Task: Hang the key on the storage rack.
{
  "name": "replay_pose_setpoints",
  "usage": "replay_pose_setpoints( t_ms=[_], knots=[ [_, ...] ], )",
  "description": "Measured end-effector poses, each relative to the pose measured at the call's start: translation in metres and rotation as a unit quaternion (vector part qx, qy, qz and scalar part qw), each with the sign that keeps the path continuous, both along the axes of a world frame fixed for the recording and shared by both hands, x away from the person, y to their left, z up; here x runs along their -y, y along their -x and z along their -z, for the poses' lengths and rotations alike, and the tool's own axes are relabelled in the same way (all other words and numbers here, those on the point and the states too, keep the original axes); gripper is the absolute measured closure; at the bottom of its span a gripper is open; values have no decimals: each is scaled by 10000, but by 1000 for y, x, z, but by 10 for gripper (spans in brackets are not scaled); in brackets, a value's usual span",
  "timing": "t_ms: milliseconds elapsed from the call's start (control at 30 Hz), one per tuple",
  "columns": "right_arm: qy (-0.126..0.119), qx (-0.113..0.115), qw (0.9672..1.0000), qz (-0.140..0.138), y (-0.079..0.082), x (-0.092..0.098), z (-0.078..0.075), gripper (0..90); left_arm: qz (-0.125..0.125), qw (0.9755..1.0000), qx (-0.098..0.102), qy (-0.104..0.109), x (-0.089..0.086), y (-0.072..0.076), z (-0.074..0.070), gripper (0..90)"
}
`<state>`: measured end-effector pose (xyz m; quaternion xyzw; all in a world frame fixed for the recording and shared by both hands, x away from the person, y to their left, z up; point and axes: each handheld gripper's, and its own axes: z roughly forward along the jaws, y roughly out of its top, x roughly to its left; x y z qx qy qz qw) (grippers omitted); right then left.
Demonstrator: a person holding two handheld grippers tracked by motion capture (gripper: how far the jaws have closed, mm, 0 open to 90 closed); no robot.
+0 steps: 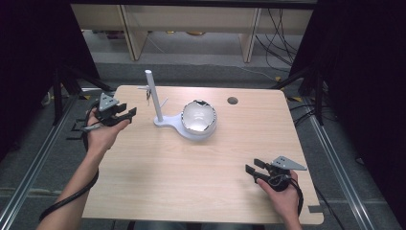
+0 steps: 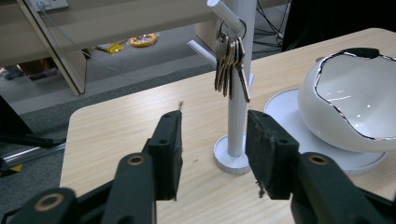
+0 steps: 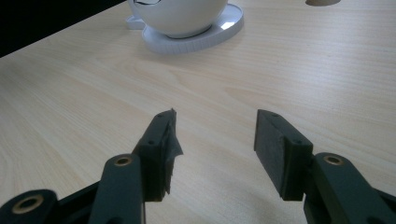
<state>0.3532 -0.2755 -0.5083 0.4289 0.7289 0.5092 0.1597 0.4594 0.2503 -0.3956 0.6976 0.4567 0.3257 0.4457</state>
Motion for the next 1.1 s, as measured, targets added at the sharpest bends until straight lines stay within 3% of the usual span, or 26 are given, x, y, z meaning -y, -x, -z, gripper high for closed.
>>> replay_pose_setpoints(
  t_ms=[133,167,267,667,700,800,1100],
  knots=[
    [29,32,10000,-2,0,0,0,496,-4,10000,83,46,-2,10,1,492],
    [-34,-77,10000,35,1,-1,0,495,3,9999,106,40,-3,13,1,484],
    [19,40,10000,-3,0,-1,0,495,33,9999,137,70,-4,19,3,467],
    [55,33,10000,12,0,0,0,495,54,9996,198,180,-6,43,15,438],
    [-110,-128,9999,37,2,-2,0,495,53,9996,203,200,-6,46,18,437],
    [-5,-69,10000,47,2,-1,0,495,66,9996,228,174,-6,54,27,435],
    [-40,-132,9999,60,2,-2,-1,494,-4,9994,251,237,-10,71,53,429]
  ],
)
